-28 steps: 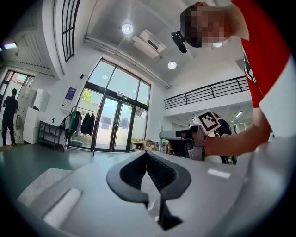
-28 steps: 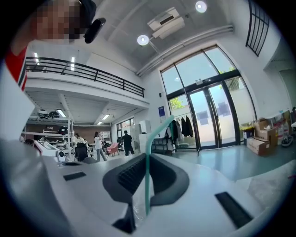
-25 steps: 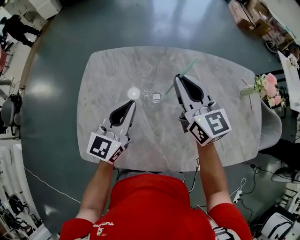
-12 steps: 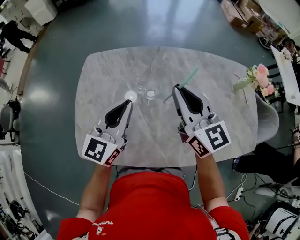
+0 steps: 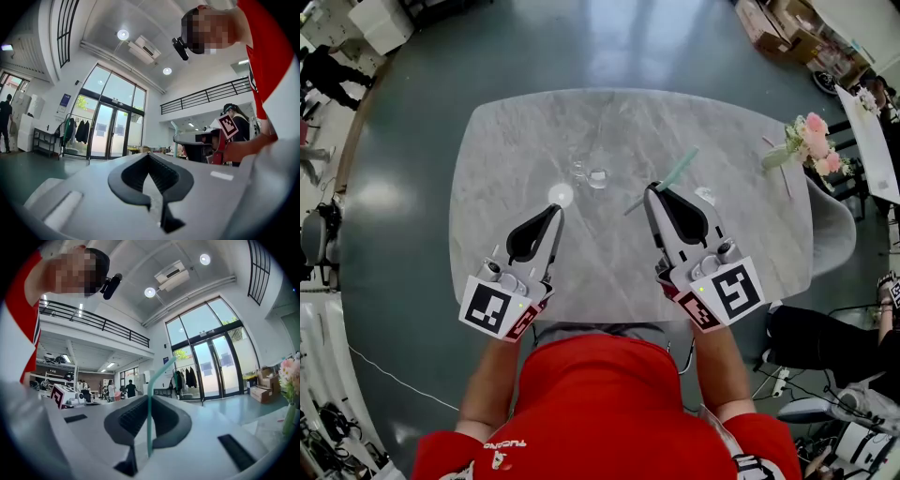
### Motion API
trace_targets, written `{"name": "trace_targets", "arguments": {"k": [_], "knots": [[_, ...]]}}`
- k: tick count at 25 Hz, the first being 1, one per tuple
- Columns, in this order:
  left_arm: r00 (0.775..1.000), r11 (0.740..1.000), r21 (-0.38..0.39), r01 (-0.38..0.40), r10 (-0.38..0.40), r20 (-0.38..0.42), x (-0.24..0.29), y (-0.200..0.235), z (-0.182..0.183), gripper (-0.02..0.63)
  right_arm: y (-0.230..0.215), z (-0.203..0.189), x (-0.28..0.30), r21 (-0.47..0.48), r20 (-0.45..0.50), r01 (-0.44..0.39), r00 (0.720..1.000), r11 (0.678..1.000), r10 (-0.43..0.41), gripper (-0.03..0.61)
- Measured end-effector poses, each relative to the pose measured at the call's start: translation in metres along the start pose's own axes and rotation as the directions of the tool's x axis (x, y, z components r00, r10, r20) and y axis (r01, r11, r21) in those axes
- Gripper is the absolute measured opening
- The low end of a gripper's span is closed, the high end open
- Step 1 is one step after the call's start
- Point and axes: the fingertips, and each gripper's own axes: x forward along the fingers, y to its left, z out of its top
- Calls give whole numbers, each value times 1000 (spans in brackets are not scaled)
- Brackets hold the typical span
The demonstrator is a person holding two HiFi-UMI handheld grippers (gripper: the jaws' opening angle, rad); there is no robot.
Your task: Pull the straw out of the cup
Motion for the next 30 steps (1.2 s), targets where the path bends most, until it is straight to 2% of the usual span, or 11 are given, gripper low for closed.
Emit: {"name": "trace_targets", "arguments": {"k": [10,30], "knots": [[1000,1000,23,16,-16,-1,-15,-29,10,5,20,10,-33,7,24,-8,1000,1000,8,17],[1000,999,40,31,-31,2,-14,-36,16,5,19,7,-41,2,25,-1,1000,1000,0,15]]}}
